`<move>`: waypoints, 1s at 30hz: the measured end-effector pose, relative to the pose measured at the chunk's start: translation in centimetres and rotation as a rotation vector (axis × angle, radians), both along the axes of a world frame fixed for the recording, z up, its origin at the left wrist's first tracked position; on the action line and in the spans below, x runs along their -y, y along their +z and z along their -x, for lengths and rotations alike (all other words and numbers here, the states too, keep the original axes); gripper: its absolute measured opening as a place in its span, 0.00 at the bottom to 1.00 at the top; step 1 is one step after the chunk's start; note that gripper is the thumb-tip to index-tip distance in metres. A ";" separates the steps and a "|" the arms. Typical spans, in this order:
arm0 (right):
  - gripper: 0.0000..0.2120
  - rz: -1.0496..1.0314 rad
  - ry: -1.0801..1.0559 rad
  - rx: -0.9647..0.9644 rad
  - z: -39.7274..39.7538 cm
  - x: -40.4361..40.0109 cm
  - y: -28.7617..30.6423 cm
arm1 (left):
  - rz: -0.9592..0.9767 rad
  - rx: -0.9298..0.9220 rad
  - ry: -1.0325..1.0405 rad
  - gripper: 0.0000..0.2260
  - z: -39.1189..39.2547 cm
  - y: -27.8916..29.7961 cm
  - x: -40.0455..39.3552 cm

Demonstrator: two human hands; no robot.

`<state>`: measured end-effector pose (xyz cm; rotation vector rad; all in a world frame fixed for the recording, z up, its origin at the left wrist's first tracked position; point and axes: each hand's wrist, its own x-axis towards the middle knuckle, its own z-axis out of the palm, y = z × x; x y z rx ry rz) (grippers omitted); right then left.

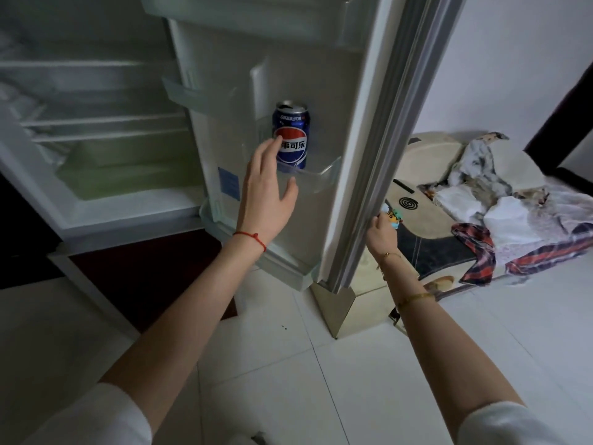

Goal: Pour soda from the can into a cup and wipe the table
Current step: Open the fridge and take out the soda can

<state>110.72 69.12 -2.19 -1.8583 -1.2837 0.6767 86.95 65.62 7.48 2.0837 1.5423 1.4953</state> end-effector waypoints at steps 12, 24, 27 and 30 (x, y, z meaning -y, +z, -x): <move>0.18 -0.047 0.002 -0.018 -0.2 -0.2 -0.6 | 0.296 0.149 0.132 0.42 -0.5 5.2 -8.2; 0.22 -0.035 0.034 -0.036 -0.4 0.0 -0.7 | 0.296 0.255 0.082 0.28 0.4 6.3 -7.6; 0.22 -0.046 0.039 -0.039 -0.2 0.4 -0.5 | 0.254 0.324 0.058 0.28 0.5 7.2 -6.6; 0.22 -0.046 0.033 -0.037 0.1 0.7 -0.5 | 0.252 0.380 0.025 0.28 0.9 7.8 -5.6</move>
